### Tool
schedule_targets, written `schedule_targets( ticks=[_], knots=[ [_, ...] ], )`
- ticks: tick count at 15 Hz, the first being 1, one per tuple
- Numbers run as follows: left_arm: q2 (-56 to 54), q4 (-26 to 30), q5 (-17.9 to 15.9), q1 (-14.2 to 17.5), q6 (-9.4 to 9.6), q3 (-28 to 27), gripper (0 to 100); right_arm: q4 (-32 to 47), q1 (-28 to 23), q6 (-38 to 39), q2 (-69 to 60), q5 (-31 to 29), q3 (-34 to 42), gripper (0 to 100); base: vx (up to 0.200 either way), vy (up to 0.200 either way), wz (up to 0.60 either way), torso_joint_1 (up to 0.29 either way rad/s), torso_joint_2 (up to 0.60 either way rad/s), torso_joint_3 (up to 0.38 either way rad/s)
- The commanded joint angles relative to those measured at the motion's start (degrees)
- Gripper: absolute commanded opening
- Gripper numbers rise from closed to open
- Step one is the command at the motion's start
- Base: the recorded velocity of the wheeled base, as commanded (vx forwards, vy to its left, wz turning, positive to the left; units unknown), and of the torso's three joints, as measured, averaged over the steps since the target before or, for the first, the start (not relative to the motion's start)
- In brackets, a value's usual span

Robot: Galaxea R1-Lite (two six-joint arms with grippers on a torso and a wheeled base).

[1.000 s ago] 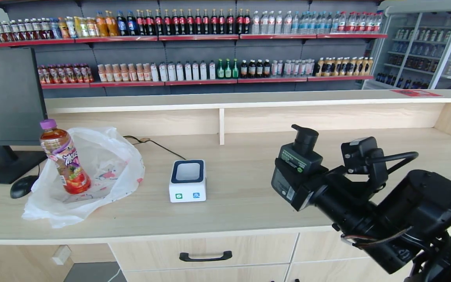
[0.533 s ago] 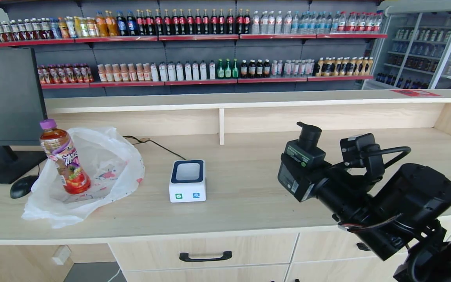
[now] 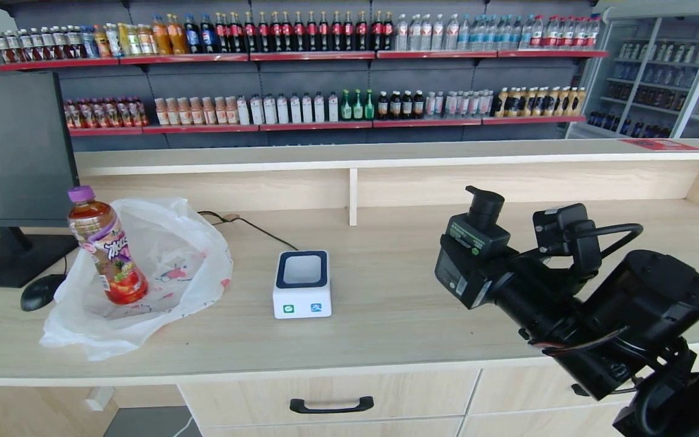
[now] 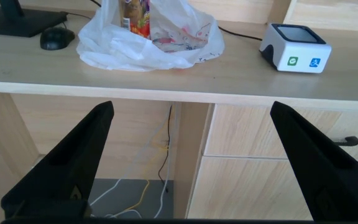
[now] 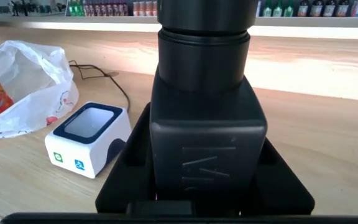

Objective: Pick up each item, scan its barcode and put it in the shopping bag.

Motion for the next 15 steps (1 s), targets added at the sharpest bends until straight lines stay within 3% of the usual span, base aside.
schedule_targets(
  ticks=[1, 15],
  knots=[
    [0.0, -0.1, 0.0, 0.0, -0.02, 0.0, 100, -0.2, 0.1, 0.0, 0.0, 0.1, -0.1, 0, 0.0, 0.2, 0.0, 0.017, 0.01, -0.002],
    [0.0, -0.1, 0.0, 0.1, -0.11, 0.0, 100, -0.2, -0.2, -0.9, 0.9, 0.1, -0.6, 0, 0.0, 0.2, 0.0, 0.003, 0.0, 0.001]
  ],
)
